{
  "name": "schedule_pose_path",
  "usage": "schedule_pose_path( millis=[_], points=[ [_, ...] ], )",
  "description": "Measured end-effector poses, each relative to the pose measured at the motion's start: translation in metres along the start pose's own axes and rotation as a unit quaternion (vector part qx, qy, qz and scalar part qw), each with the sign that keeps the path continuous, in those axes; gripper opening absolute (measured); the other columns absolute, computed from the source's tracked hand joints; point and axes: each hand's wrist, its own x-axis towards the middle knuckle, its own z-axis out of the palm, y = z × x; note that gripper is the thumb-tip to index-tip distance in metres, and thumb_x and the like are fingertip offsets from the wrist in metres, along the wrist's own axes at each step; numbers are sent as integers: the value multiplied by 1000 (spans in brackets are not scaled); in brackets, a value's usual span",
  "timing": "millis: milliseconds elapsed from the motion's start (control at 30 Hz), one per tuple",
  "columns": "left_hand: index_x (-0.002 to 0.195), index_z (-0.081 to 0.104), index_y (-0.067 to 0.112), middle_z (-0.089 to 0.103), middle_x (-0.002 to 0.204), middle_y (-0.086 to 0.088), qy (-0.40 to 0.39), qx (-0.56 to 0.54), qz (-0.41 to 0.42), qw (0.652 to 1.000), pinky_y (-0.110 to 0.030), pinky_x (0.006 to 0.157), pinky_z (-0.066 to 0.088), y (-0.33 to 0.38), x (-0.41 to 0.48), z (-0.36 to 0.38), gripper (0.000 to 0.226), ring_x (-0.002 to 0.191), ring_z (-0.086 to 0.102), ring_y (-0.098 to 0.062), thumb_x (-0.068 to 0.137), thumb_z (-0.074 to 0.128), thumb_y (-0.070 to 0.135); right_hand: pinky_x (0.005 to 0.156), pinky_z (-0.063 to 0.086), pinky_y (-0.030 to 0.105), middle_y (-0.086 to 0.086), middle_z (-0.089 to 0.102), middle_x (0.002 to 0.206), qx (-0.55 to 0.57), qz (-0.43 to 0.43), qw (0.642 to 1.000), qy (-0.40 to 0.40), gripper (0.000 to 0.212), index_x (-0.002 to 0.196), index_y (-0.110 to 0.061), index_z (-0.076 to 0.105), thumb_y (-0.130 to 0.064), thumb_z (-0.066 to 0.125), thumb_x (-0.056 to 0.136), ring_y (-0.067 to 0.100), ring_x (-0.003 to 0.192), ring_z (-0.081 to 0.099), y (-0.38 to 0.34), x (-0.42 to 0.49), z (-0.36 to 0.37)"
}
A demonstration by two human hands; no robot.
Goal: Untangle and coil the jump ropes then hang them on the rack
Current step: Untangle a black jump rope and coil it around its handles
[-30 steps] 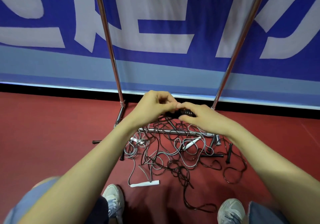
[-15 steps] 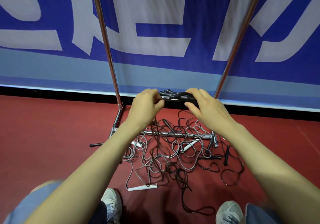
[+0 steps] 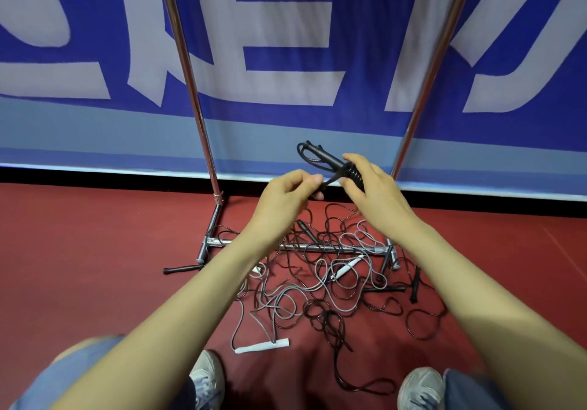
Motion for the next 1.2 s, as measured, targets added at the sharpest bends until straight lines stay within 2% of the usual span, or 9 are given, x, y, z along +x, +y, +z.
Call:
schedule_pose_path(
  millis=[100, 200, 367, 533, 600, 700, 867, 1000, 1200],
  points=[
    [84, 60, 10, 62, 71, 1, -67, -129, -121, 982, -24, 60, 50, 2, 2, -1, 9, 59, 56, -8, 93, 60, 10, 80, 52, 46, 3, 56, 106, 45, -20, 998, 29, 32, 130, -29, 43, -30, 45, 98, 27, 80, 59, 0, 0, 1],
    [92, 61, 6, 58, 76, -4, -91, -156, -145, 973, -29, 68, 58, -1, 6, -1, 6, 66, 63, -13, 93, 57, 3, 75, 54, 43, -2, 57, 92, 82, -37, 995, 33, 29, 127, -30, 45, -27, 45, 98, 23, 76, 60, -3, -1, 1],
    [100, 69, 12, 52, 65, 3, -27, 153, -4, 988, -20, 55, 38, -7, 10, -5, 20, 57, 45, -11, 99, 51, 21, 61, 50, 31, -6, 56, 73, 133, -28, 990, 36, 25, 123, -27, 47, -25, 49, 98, 7, 54, 53, -8, -2, -2],
    [110, 62, 9, 66, 101, -9, 129, 405, 149, 893, -46, 77, 48, -11, 11, -7, 23, 89, 61, -32, 100, 47, 23, 59, 44, 29, -2, 55, 62, 169, -29, 985, 20, 16, 114, -29, 48, -25, 50, 99, 4, 49, 48, -16, -5, -1],
    [103, 61, 10, 69, 92, -8, 145, 304, 129, 933, -46, 74, 50, -11, 14, -12, 17, 81, 63, -30, 99, 48, 21, 58, 44, 30, -1, 55, 60, 176, -31, 984, 17, 15, 112, -32, 48, -26, 50, 99, 4, 49, 48, -18, -6, 2],
    [95, 61, 12, 69, 78, 1, 66, 38, 43, 996, -36, 77, 54, -8, 14, -13, 9, 74, 67, -16, 98, 52, 15, 57, 46, 35, 6, 59, 67, 216, -8, 976, 31, 13, 107, -38, 49, -29, 51, 98, 12, 54, 52, -16, -2, 3],
    [95, 64, 7, 61, 70, 4, -21, -253, -104, 962, -21, 62, 37, -4, 9, 0, 25, 56, 42, -6, 100, 47, 26, 54, 44, 37, 2, 57, 67, 251, 20, 967, 26, 14, 107, -40, 51, -31, 52, 97, 20, 57, 53, -9, 1, 1],
    [86, 64, 11, 66, 70, 5, -34, -250, -136, 958, -20, 63, 41, -4, 9, -4, 11, 60, 45, -7, 94, 57, 15, 51, 43, 30, -1, 55, 68, 279, 12, 960, -3, 14, 109, -34, 50, -25, 50, 99, 14, 57, 53, -14, -1, -1],
    [87, 68, 13, 63, 69, 2, 21, -151, -16, 988, -20, 62, 36, -11, 11, -5, 8, 57, 44, -7, 91, 61, 12, 46, 36, 21, 9, 55, 88, 425, 9, 900, -95, 19, 114, -26, 52, -14, 48, 101, 14, 56, 50, -22, -6, -8]
  ],
)
